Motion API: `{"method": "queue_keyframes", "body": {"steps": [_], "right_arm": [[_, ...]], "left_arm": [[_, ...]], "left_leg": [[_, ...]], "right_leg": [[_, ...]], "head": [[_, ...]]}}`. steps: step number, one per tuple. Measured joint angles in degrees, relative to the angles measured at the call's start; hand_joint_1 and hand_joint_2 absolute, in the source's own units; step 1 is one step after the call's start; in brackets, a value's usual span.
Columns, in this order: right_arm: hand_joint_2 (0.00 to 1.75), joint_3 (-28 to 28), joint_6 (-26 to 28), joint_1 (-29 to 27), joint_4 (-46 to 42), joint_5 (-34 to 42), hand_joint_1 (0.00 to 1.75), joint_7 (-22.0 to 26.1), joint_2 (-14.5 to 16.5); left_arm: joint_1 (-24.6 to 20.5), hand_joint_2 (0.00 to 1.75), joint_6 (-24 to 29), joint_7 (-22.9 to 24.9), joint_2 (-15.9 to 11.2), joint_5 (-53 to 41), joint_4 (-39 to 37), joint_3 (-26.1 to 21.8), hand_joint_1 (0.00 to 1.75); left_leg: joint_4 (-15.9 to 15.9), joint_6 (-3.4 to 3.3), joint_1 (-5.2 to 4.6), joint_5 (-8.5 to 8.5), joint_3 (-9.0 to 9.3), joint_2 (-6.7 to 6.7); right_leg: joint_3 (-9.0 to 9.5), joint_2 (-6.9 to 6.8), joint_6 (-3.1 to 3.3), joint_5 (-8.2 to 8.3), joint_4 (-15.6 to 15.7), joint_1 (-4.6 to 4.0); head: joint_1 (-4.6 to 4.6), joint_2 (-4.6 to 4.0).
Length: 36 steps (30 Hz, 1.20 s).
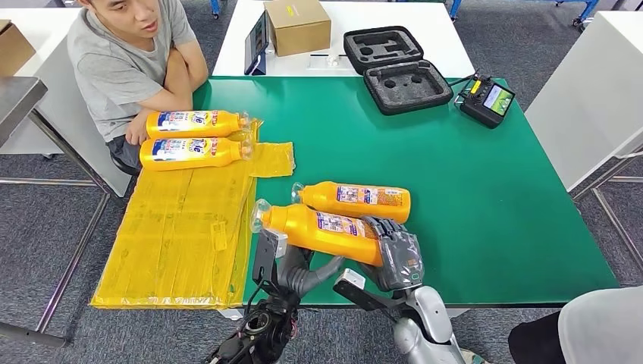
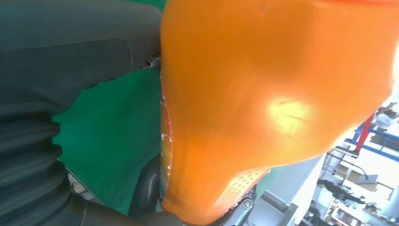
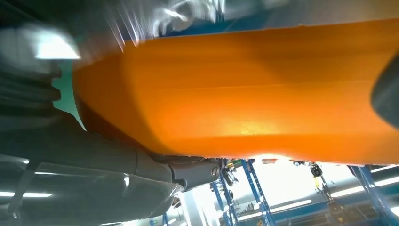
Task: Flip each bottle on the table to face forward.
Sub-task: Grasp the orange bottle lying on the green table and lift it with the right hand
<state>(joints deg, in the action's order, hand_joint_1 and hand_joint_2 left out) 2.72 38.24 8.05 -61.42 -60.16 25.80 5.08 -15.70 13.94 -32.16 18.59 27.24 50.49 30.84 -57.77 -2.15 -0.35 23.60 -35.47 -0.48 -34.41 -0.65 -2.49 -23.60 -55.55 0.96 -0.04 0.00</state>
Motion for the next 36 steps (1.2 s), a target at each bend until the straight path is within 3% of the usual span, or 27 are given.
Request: {"method": "queue_keyframes", "body": {"steps": [27,36], "right_arm": [[1.75,0.4,1.5,0.7,4.1,0.8,1.75,1.5,0.3],[1.75,-2.3,1.7,-0.1,4.2,-3.1,1.75,2.8,1.2]], "left_arm": [[0.7,1.75,0.0,-0.9,-0.4,3.8,4.2,-0.9,0.0],[1.8,1.75,-0.8,0.2,-0.8,4.1,6.9,-0.8,0.0]], "left_leg": [[0.0,0.0,0.0,0.0,-0.01,0.01],[0.0,0.0,0.0,0.0,-0.02,0.0]], "right_leg": [[-0.01,-0.02,0.0,0.0,0.0,0.0],[-0.04,-0.01,0.0,0.0,0.0,0.0]], "head": [[0.0,0.0],[0.0,0.0]]}}
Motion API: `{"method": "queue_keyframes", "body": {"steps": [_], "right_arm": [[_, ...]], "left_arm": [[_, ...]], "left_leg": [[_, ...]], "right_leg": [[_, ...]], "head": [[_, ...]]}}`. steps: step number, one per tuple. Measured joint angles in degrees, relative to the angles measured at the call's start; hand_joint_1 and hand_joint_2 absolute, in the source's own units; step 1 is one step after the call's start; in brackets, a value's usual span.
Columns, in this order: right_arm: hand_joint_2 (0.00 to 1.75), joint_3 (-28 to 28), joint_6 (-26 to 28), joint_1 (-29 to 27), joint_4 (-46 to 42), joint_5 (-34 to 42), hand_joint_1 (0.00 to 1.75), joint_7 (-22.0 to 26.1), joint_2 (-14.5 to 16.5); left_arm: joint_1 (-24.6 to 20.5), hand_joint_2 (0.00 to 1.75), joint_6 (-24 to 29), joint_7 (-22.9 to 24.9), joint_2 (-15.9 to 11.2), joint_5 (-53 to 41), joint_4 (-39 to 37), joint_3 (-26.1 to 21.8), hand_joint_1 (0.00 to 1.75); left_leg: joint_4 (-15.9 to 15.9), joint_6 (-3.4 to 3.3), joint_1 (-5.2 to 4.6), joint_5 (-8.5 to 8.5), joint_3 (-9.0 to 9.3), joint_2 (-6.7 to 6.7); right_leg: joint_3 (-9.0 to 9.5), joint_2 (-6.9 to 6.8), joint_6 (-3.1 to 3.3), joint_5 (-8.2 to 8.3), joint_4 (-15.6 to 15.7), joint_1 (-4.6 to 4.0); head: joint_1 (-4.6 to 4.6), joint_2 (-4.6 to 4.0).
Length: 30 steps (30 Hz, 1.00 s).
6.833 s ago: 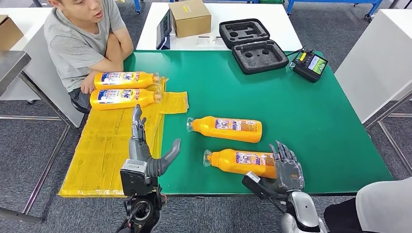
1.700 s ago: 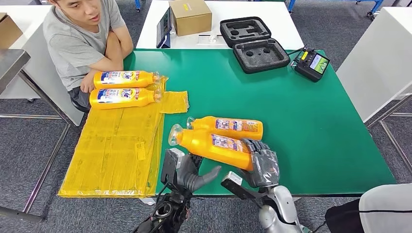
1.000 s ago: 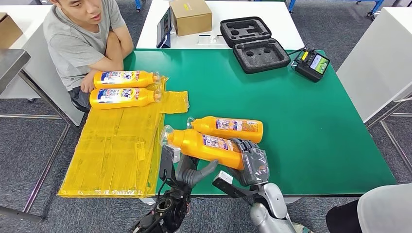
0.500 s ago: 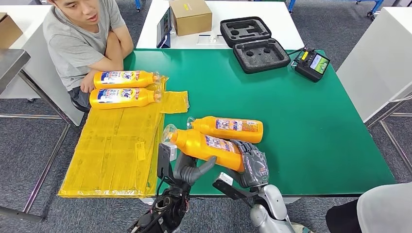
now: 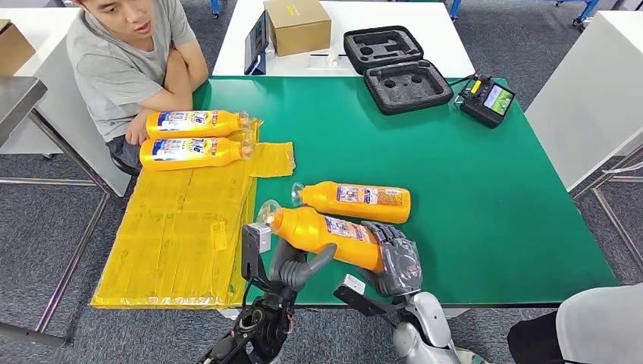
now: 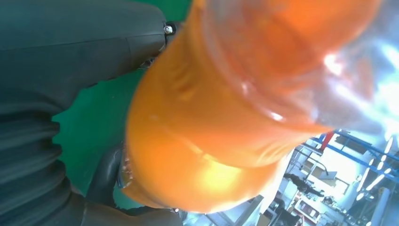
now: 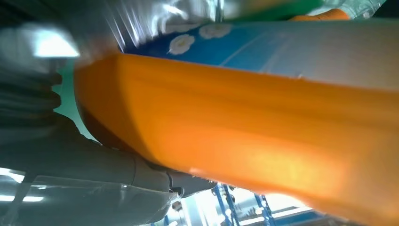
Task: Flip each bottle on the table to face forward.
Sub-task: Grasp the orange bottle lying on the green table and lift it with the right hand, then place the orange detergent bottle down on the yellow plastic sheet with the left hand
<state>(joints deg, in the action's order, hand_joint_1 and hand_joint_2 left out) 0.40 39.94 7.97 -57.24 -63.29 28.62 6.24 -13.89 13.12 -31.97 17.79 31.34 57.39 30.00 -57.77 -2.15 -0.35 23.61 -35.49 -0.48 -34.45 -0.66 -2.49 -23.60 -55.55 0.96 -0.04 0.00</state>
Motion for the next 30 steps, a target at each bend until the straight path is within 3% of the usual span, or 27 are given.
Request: {"method": "queue_keyframes", "body": {"steps": [17,18,21,22,26,30], "right_arm": [[1.75,-1.3,0.3,1.2,1.2,-5.9,1.75,-2.2,4.3],[1.75,-1.1,0.3,1.4,1.4,-6.1,1.75,-2.4,4.4],[1.75,0.1,0.3,2.0,2.0,-6.2,1.75,-3.5,4.8],[1.75,0.5,0.3,2.1,2.3,-6.2,1.75,-3.9,4.9],[1.75,1.9,0.3,2.5,3.4,-5.4,1.69,-4.6,4.9],[1.75,2.5,0.4,2.7,3.9,-5.2,1.4,-4.7,5.0]], "left_arm": [[-1.3,1.75,1.1,-0.5,0.3,1.5,0.0,0.3,0.01],[-1.4,1.75,1.6,-0.8,0.4,1.6,0.0,0.3,0.13],[-1.6,1.75,3.2,-2.3,0.5,2.2,-0.3,0.2,1.35],[-1.6,1.75,3.7,-2.9,0.5,2.3,-0.4,0.2,1.66],[-1.5,1.75,4.6,-4.3,0.5,2.8,-0.4,0.2,1.74],[-1.5,1.75,4.9,-4.5,0.5,2.9,-0.5,-0.1,1.75]], "left_leg": [[0.0,0.01,0.0,-0.01,-0.01,-0.01],[0.0,0.01,0.0,-0.01,-0.01,-0.01],[0.0,0.01,0.01,-0.01,-0.01,-0.01],[0.0,0.01,0.01,-0.01,-0.01,-0.01],[0.0,0.01,0.01,-0.01,-0.01,-0.01],[0.0,0.01,0.0,-0.01,-0.01,-0.01]], "right_leg": [[-0.01,0.0,0.0,0.0,0.0,0.0],[-0.01,0.0,0.0,0.0,0.0,0.0],[-0.01,0.0,0.0,0.0,0.0,0.0],[-0.02,0.0,0.0,0.0,0.0,0.0],[-0.02,0.0,0.0,0.0,0.0,0.0],[-0.03,0.0,0.0,0.0,0.0,0.0]], "head": [[0.0,0.0],[0.0,0.0],[0.0,0.0],[0.0,0.0],[0.0,0.0],[0.01,0.0]]}}
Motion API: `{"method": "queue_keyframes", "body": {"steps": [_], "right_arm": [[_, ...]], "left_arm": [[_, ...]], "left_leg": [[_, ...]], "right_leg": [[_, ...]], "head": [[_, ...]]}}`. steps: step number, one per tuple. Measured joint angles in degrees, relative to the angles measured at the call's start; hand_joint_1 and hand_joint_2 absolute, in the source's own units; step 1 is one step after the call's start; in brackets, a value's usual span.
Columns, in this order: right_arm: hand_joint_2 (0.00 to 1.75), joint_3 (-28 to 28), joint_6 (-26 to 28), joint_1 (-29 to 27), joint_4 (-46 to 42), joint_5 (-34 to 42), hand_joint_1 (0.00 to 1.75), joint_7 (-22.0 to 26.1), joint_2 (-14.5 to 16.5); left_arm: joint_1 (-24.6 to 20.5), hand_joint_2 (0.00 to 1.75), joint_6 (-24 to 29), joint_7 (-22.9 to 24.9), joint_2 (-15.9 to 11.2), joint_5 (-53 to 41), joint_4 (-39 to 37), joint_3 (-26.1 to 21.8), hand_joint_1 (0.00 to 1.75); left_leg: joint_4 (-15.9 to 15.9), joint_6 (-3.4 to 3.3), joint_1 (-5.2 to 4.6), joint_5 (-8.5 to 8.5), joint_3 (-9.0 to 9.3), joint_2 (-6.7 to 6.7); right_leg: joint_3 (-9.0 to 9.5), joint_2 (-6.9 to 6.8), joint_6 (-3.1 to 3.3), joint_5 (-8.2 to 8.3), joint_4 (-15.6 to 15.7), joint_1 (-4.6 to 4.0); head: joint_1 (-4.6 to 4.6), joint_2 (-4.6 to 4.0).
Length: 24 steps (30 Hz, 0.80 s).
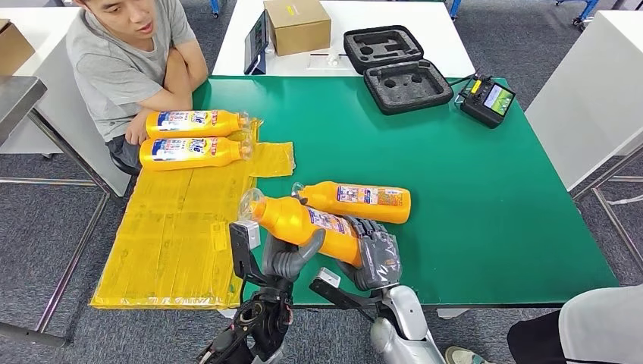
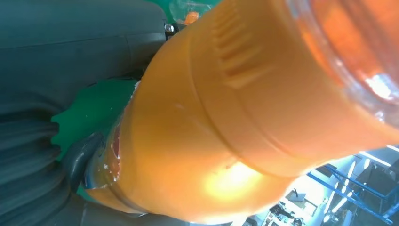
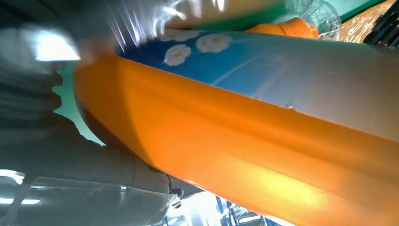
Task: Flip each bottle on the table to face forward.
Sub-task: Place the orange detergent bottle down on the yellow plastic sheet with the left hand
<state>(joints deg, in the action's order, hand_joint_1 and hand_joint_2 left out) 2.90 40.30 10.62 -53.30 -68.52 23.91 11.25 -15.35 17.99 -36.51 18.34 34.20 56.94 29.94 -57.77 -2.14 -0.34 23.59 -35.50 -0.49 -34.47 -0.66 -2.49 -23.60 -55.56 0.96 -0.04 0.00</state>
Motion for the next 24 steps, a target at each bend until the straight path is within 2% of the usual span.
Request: {"method": "queue_keyframes", "body": {"steps": [4,6,7,10,11,17,24], "right_arm": [[1.75,0.4,0.0,0.1,0.5,0.7,1.08,0.0,0.0],[1.75,0.7,0.1,0.2,1.0,1.5,1.03,0.3,0.0],[1.75,0.8,0.1,0.2,1.2,1.9,0.9,0.5,0.0],[1.75,1.0,0.1,0.4,2.0,2.7,0.16,0.9,0.0],[1.75,1.1,0.1,0.5,2.2,2.9,0.03,1.1,0.0],[1.75,3.3,-0.2,0.4,4.7,7.6,0.0,4.1,0.0],[1.75,5.5,-3.4,1.1,6.7,15.4,0.0,7.2,0.0]], "left_arm": [[0.0,1.75,0.0,-0.1,0.0,0.1,0.0,-0.1,1.75],[0.0,1.75,0.0,-0.2,0.0,0.1,-0.1,-0.2,1.75],[0.0,1.75,0.1,-0.3,0.0,0.1,-0.1,-0.2,1.75],[0.1,1.75,0.1,-0.7,0.0,0.1,-0.4,-0.3,1.75],[0.0,1.75,0.1,-0.8,0.0,0.1,-0.4,-0.3,1.75],[-0.7,1.75,0.4,-1.6,0.0,-0.4,-0.5,-0.2,1.75],[-0.7,1.75,2.3,-2.8,0.0,-2.4,-0.1,0.0,1.75]], "left_leg": [[0.0,0.0,0.0,0.0,0.0,0.0],[0.0,0.0,0.0,0.0,0.0,0.0],[0.0,0.0,0.0,0.0,0.0,0.0],[0.0,0.0,0.0,0.0,0.0,0.0],[0.0,0.0,0.0,0.0,0.0,0.0],[0.0,0.0,0.01,0.0,-0.01,0.0],[0.0,0.0,0.01,0.0,-0.01,0.0]], "right_leg": [[0.0,0.0,0.0,0.0,0.0,0.0],[0.0,0.0,0.0,0.0,0.0,0.0],[0.0,0.0,0.0,0.0,0.0,0.0],[-0.01,0.0,0.0,0.0,0.0,0.0],[0.0,0.0,0.0,0.0,0.0,0.0],[-0.01,0.0,0.0,0.0,0.0,-0.01],[-0.01,0.0,0.0,0.0,0.0,0.0]], "head": [[-0.01,0.0],[0.0,0.0],[-0.01,0.0],[0.0,0.0],[0.0,0.0],[-0.01,0.0],[-0.01,0.0]]}}
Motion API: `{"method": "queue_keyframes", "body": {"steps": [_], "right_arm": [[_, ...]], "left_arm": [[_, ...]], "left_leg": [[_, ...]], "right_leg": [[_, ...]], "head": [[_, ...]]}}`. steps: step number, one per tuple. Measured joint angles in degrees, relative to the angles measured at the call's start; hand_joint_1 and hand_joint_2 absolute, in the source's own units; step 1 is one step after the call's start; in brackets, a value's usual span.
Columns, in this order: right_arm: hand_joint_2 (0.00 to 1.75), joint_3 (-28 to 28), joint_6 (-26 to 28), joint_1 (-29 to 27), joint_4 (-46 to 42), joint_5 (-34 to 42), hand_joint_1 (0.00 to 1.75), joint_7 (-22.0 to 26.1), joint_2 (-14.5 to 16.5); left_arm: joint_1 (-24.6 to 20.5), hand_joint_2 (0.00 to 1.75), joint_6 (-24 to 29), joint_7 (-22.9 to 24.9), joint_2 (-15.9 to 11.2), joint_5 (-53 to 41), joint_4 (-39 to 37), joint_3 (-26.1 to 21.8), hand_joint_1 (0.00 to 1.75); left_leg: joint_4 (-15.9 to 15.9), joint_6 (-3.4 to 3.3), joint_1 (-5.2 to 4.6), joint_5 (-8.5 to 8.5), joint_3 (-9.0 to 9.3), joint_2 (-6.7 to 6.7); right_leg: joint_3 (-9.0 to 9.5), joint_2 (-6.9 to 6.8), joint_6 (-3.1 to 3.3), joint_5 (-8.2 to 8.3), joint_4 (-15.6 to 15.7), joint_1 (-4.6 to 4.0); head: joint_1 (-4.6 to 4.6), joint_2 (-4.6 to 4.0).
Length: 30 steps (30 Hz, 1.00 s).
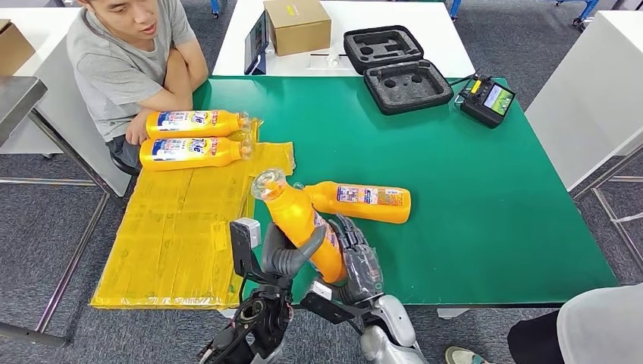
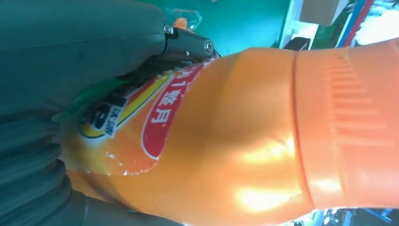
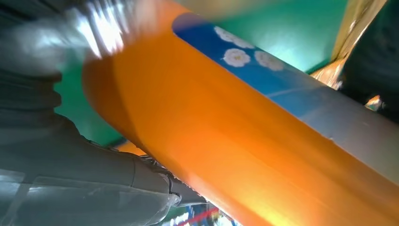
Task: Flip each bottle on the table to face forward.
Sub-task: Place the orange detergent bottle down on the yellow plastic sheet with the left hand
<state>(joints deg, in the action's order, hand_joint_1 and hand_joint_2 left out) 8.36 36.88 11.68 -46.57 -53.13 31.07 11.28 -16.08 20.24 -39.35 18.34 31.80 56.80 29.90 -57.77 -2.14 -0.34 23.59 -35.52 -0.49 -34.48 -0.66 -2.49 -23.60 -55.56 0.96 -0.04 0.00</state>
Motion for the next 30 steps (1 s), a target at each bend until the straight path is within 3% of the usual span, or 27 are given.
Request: {"method": "queue_keyframes", "body": {"steps": [7,19,23,27,30], "right_arm": [[1.75,1.3,-3.7,0.1,1.0,7.3,0.0,2.5,-0.2],[1.75,1.3,-4.0,-0.4,1.2,11.5,0.0,4.8,-1.1],[1.75,1.3,-4.0,-0.4,1.2,12.6,0.0,5.0,-1.2],[1.75,1.3,-4.1,-0.4,1.2,13.8,0.0,5.7,-1.5],[1.75,1.3,-4.2,-0.4,1.2,14.0,0.0,5.9,-1.6]], "left_arm": [[0.5,1.75,4.8,-0.6,-0.3,-10.6,3.4,-1.1,1.75],[2.4,1.75,14.1,-0.8,-2.7,-30.3,15.0,-9.2,1.75],[2.0,1.75,19.0,-0.8,-3.9,-43.0,17.2,-10.6,1.75],[0.8,1.75,19.6,-0.8,-4.2,-60.0,17.6,-15.4,1.75],[0.3,1.75,19.7,-0.8,-4.2,-65.4,17.7,-18.8,1.75]], "left_leg": [[0.0,0.0,0.0,0.0,-0.01,0.0],[0.0,0.0,0.01,-0.01,-0.02,0.0],[0.0,0.0,0.01,-0.01,-0.02,0.0],[0.0,0.01,0.01,-0.02,-0.02,-0.01],[0.0,0.01,0.01,-0.02,-0.01,-0.01]], "right_leg": [[0.0,0.0,0.0,0.0,0.0,0.0],[-0.03,0.0,0.0,0.0,0.0,-0.01],[-0.02,0.0,0.0,0.0,0.0,0.0],[-0.03,0.0,0.0,0.0,0.0,0.0],[-0.03,0.01,0.0,0.0,0.0,-0.01]], "head": [[-0.01,0.0],[-0.01,0.0],[-0.01,0.0],[-0.01,0.0],[-0.01,0.0]]}}
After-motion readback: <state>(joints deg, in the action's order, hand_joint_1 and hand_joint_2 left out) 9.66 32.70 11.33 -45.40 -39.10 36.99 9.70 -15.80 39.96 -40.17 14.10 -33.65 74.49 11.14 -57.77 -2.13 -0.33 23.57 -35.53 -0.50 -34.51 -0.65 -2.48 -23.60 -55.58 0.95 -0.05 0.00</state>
